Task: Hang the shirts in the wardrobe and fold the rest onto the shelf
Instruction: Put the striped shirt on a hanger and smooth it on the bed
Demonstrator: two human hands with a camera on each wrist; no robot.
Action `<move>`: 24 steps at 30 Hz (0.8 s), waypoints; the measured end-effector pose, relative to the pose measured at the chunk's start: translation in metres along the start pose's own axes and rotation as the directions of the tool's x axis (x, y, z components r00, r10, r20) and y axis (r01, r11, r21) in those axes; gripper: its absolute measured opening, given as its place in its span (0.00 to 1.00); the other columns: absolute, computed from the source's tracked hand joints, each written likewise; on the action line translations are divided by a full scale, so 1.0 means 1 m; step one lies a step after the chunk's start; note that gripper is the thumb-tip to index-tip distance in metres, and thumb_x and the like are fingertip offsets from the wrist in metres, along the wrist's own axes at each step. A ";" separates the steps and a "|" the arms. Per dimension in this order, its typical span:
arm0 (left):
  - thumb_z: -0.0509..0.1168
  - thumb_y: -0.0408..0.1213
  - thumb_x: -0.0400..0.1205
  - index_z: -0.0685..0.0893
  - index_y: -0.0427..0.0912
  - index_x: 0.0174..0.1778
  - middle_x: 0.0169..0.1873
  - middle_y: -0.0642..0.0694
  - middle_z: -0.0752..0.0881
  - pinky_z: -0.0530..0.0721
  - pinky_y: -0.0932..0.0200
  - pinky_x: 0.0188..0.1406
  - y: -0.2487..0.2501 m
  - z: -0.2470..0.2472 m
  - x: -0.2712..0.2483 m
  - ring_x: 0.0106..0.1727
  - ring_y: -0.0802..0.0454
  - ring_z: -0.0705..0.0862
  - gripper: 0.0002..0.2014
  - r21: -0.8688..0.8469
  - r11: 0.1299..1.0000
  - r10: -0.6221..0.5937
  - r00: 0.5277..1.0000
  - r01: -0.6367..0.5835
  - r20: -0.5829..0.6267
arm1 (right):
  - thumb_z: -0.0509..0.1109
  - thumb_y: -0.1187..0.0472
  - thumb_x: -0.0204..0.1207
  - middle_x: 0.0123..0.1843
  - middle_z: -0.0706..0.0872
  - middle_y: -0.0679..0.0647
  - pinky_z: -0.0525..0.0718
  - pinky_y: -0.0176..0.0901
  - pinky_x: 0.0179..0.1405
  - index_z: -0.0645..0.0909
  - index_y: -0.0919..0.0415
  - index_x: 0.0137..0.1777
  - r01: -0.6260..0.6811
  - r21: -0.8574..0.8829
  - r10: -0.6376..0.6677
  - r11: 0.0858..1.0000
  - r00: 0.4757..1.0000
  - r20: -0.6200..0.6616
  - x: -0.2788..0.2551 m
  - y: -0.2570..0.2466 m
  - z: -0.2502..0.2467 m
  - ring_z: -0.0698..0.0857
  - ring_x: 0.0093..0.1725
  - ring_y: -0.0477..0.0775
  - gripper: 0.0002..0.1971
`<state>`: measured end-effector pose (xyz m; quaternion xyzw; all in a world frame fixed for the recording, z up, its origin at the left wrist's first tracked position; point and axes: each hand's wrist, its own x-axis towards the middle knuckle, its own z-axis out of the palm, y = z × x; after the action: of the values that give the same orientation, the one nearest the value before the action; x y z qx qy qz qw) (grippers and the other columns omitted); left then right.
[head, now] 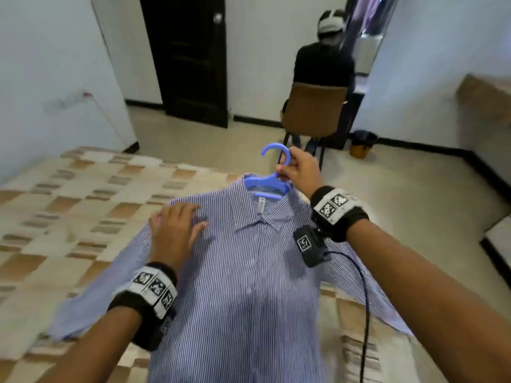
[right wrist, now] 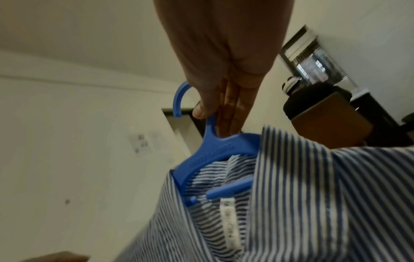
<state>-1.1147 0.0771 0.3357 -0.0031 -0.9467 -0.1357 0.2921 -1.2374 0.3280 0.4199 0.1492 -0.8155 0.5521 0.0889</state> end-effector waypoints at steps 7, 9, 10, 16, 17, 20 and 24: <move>0.50 0.56 0.84 0.75 0.48 0.70 0.61 0.43 0.83 0.48 0.22 0.73 0.128 -0.073 0.110 0.66 0.41 0.78 0.24 -0.160 0.983 0.126 0.958 -0.087 0.257 | 0.72 0.77 0.71 0.27 0.81 0.47 0.78 0.22 0.28 0.75 0.67 0.42 0.132 -0.077 -0.135 0.988 0.990 -0.027 -0.009 -0.107 -0.117 0.83 0.26 0.31 0.09; 0.53 0.50 0.86 0.81 0.48 0.64 0.55 0.42 0.87 0.48 0.27 0.75 0.158 -0.080 0.117 0.61 0.41 0.81 0.18 -0.240 0.970 0.112 0.961 -0.050 0.253 | 0.73 0.75 0.71 0.31 0.82 0.49 0.79 0.22 0.31 0.76 0.65 0.41 0.177 -0.110 -0.176 0.978 0.984 0.020 -0.013 -0.118 -0.139 0.84 0.28 0.31 0.09; 0.55 0.48 0.86 0.83 0.47 0.62 0.55 0.42 0.88 0.49 0.29 0.75 0.172 -0.082 0.118 0.61 0.41 0.82 0.17 -0.258 0.966 0.097 0.964 -0.031 0.247 | 0.73 0.75 0.71 0.33 0.82 0.49 0.79 0.23 0.31 0.76 0.63 0.40 0.182 -0.115 -0.178 0.977 0.983 0.040 -0.013 -0.121 -0.150 0.84 0.29 0.31 0.10; 0.60 0.50 0.77 0.89 0.49 0.52 0.43 0.48 0.90 0.74 0.27 0.60 0.243 -0.067 0.104 0.47 0.46 0.85 0.16 -0.454 0.891 0.113 0.967 0.004 0.230 | 0.73 0.74 0.72 0.37 0.84 0.57 0.86 0.32 0.36 0.77 0.65 0.42 0.245 -0.149 -0.211 0.958 0.954 0.211 -0.016 -0.103 -0.209 0.88 0.37 0.50 0.08; 0.62 0.47 0.78 0.89 0.47 0.50 0.42 0.47 0.90 0.77 0.33 0.58 0.257 -0.065 0.100 0.45 0.48 0.84 0.14 -0.476 0.880 0.102 0.974 0.007 0.204 | 0.72 0.74 0.72 0.38 0.84 0.60 0.88 0.35 0.39 0.77 0.67 0.44 0.243 -0.135 -0.210 0.961 0.952 0.222 -0.019 -0.098 -0.219 0.88 0.39 0.55 0.07; 0.64 0.42 0.81 0.87 0.38 0.52 0.41 0.41 0.88 0.72 0.58 0.43 0.296 -0.059 0.098 0.43 0.47 0.83 0.13 -0.515 0.857 0.101 0.971 0.026 0.218 | 0.73 0.73 0.72 0.40 0.86 0.63 0.89 0.42 0.43 0.79 0.69 0.46 0.254 -0.121 -0.228 0.960 0.953 0.198 -0.024 -0.081 -0.257 0.89 0.42 0.59 0.06; 0.60 0.50 0.78 0.83 0.34 0.56 0.43 0.36 0.86 0.69 0.56 0.39 0.338 -0.048 0.110 0.45 0.39 0.83 0.23 -0.441 0.898 0.175 0.925 -0.009 0.337 | 0.75 0.73 0.70 0.38 0.84 0.55 0.88 0.44 0.47 0.78 0.62 0.42 0.229 -0.116 -0.217 0.966 0.970 0.105 -0.024 -0.066 -0.313 0.88 0.41 0.55 0.09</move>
<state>-1.1505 0.3818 0.5206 -0.1384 -0.9295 -0.3244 0.1077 -1.1987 0.5987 0.5873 0.2592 -0.8302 0.4780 0.1226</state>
